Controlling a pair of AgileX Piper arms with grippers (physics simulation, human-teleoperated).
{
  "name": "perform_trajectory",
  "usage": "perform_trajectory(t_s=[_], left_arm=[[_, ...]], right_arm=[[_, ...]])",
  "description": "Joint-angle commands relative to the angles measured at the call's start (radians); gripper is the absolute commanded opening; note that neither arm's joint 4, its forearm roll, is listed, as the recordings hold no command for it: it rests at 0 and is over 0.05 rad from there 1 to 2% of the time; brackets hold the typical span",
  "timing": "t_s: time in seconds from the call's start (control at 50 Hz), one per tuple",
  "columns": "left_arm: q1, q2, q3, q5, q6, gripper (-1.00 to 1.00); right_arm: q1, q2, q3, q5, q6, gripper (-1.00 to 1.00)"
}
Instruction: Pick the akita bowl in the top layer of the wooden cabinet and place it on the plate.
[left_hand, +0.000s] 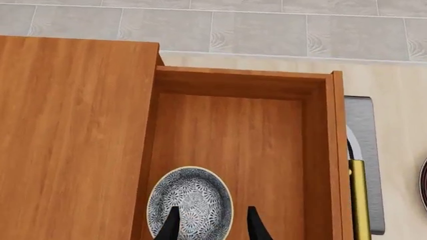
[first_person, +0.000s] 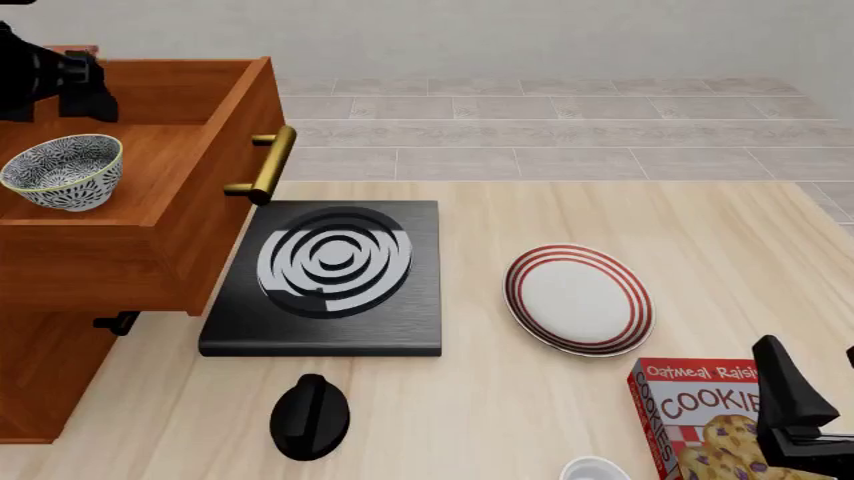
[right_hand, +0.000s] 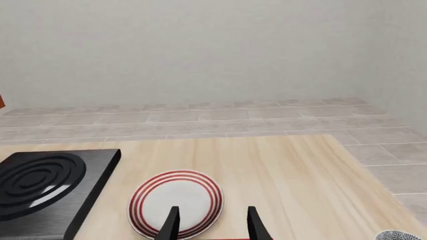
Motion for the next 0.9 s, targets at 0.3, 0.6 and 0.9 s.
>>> perform_trajectory(t_s=[0.3,0.6,0.9], left_arm=[[-0.062,-0.019,0.128,-0.046,-0.039,1.00],[-0.054,-0.036,0.211,-0.093,-0.041,1.00],[-0.034,-0.035,0.245,-0.125,-0.021,1.00]], right_arm=[[-0.005,0.012,0.000,-0.012,0.002,1.00],[-0.009,0.001,0.000,-0.002,0.005,1.00],[-0.009,0.001,0.001,-0.002,0.004,1.00]])
